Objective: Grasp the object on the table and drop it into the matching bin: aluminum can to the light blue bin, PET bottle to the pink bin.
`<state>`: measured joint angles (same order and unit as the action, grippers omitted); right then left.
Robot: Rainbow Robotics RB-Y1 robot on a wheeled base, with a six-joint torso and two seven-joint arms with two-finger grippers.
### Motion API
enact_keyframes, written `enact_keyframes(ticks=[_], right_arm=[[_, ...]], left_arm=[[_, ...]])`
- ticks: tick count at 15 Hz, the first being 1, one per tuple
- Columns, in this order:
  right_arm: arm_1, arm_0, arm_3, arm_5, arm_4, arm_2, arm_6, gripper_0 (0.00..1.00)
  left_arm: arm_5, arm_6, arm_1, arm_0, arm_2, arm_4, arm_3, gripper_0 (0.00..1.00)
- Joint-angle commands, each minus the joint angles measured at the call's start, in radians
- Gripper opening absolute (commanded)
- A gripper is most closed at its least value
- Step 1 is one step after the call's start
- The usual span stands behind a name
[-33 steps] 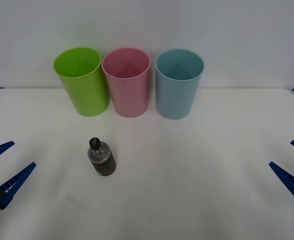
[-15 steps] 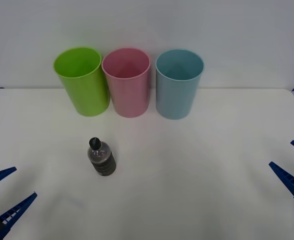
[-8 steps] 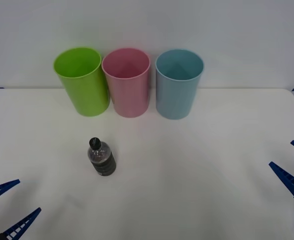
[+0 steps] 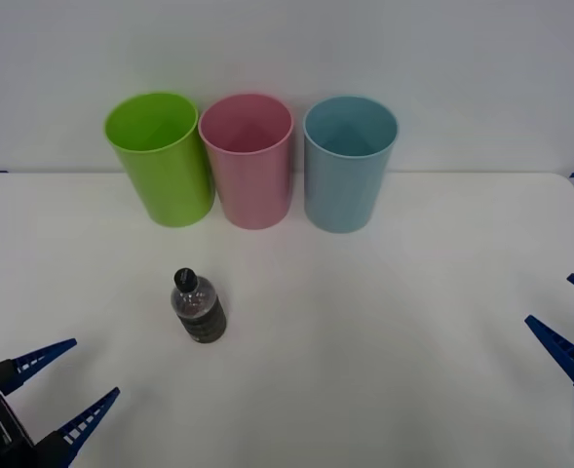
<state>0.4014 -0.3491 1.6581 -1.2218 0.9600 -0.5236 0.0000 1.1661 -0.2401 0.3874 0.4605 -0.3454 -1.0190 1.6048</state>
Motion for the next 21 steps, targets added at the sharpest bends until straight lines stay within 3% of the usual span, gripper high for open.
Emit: enact_keyframes(ticks=[1, 9, 21], right_arm=[[0.000, 0.000, 0.000, 0.000, 0.000, 0.000, 0.000, 1.00], [0.000, 0.000, 0.000, 0.000, 0.000, 0.000, 0.000, 1.00], [0.000, 0.000, 0.000, 0.000, 0.000, 0.000, 0.000, 1.00]], left_arm=[[0.000, -0.004, -0.041, -0.065, 0.013, -0.055, -0.032, 1.00], [-0.005, -0.076, -0.053, -0.260, 0.094, -0.085, -0.235, 1.00], [-0.039, -0.081, -0.206, -0.362, 0.054, -0.285, -0.244, 1.00]])
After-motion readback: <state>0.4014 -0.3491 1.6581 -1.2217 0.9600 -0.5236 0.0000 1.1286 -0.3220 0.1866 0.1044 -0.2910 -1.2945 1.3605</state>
